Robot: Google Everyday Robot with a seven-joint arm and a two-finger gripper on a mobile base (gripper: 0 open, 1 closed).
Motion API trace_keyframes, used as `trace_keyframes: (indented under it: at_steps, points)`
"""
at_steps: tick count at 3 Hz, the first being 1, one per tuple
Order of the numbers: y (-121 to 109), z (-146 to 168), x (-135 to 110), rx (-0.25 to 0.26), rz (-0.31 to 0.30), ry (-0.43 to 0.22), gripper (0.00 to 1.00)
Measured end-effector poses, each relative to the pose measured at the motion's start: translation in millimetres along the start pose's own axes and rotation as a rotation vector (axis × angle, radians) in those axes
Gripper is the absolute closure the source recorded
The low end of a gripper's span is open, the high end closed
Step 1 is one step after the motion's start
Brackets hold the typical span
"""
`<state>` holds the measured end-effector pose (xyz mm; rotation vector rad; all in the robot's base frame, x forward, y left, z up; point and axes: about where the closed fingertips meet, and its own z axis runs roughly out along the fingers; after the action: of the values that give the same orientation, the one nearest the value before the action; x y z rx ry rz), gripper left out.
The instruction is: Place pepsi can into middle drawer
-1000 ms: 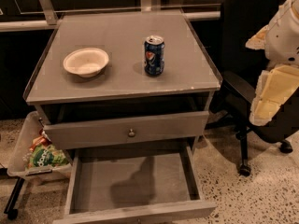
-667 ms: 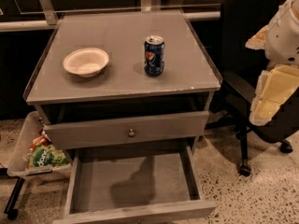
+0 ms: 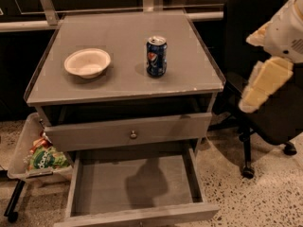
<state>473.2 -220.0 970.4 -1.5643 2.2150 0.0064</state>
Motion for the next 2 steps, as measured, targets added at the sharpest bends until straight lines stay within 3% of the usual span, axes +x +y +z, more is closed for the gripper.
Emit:
trace_keyframes:
  at_steps: [2]
  points:
    - [-64.3, 63.2, -28.0, -0.048, 0.121, -0.191, 0.0]
